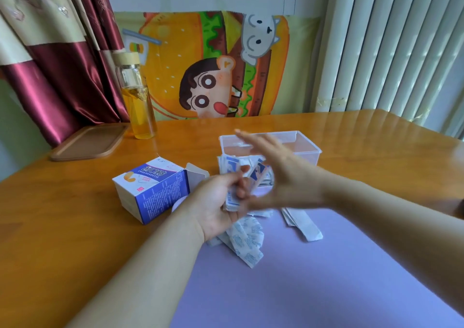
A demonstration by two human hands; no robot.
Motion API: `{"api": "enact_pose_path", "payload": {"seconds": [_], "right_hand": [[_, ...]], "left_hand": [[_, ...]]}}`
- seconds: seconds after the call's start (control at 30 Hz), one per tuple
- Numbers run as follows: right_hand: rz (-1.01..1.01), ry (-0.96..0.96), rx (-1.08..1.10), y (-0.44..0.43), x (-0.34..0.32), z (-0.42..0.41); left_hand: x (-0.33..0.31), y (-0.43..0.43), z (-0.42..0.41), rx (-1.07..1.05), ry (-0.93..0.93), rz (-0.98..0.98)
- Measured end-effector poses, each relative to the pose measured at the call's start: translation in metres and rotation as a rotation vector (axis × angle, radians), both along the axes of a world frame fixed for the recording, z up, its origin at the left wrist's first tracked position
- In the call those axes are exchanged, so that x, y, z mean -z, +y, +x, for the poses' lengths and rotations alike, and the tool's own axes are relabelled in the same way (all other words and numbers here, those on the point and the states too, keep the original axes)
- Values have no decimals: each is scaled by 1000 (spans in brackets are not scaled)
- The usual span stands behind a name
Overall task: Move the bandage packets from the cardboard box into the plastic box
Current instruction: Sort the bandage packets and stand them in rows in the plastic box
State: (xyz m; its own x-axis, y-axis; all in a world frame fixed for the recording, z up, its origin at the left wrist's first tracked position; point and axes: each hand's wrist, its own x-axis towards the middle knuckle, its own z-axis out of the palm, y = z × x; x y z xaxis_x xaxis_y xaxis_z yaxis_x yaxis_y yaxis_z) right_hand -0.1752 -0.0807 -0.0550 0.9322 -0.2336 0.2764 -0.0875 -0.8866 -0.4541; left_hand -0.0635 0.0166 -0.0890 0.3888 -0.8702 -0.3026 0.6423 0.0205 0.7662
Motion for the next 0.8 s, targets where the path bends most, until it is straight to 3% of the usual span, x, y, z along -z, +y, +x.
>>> {"api": "enact_pose_path", "payload": {"seconds": [0.1,0.17,0.27,0.37,0.5,0.63,0.8], "right_hand": [[144,-189,243,-18,-5,-4],[209,-75,382,-29,4,-6],[446,192,387,-31,20,-7],[616,164,376,-27,27,-2],[552,35,411,-24,28,2],[542,-166,366,-21,15,-2],[641,-55,209,-12,10,-2]], "left_hand": [[0,1,12,-129,25,6],[1,3,16,-136,69,-9],[2,4,16,-129,105,4],[4,4,16,-152,89,29],[4,4,16,-201,-40,40],[3,1,17,-342,-321,114],[3,3,13,-182,-470,149]]}}
